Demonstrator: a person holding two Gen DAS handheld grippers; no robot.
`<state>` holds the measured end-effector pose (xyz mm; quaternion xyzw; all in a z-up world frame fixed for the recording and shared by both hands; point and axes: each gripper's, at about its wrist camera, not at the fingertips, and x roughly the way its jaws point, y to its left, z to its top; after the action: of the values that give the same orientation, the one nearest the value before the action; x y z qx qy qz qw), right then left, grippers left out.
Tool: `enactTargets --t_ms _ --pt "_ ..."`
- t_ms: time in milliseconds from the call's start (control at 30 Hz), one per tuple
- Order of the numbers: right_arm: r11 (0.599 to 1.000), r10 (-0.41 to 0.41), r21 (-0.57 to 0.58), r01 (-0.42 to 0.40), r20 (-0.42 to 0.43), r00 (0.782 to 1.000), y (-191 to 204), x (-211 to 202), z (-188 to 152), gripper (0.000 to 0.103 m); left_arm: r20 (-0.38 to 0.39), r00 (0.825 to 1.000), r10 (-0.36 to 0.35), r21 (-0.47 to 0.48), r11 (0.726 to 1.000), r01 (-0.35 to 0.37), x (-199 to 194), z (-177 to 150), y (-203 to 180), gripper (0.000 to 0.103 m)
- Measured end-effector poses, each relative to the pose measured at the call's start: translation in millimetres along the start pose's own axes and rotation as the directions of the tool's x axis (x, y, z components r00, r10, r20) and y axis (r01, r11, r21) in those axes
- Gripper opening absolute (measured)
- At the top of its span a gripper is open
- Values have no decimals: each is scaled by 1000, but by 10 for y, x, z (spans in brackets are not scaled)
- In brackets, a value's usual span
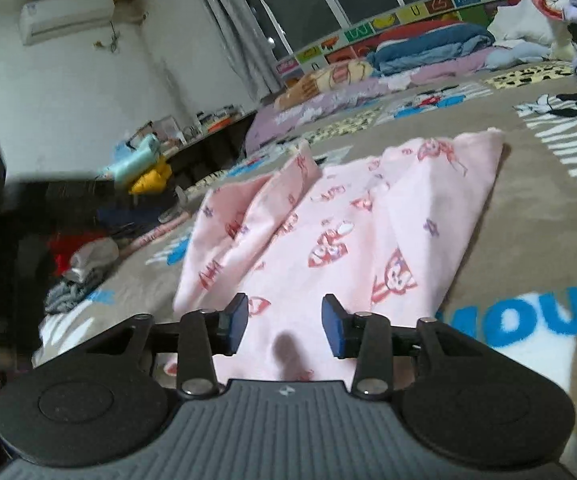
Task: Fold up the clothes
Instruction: 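Pinch the garment edge with the left gripper and smooth it flat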
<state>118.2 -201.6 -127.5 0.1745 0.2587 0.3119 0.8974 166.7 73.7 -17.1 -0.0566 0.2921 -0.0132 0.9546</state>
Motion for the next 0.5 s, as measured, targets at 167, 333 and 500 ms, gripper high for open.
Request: enactTargets --t_ms 167,333,500 --pt "998 -9 67 9 -1 1000 -96 18 -15 52 -65 998 -6 -21 1000 5 415 333 158 39" --pt "995 -3 95 3 -5 1000 -136 45 -74 53 -142 989 -48 4 999 49 771 470 126 39" --pt "992 20 121 -20 1 1000 -194 63 -85 53 -225 974 -12 170 984 51 1048 464 -97 35"
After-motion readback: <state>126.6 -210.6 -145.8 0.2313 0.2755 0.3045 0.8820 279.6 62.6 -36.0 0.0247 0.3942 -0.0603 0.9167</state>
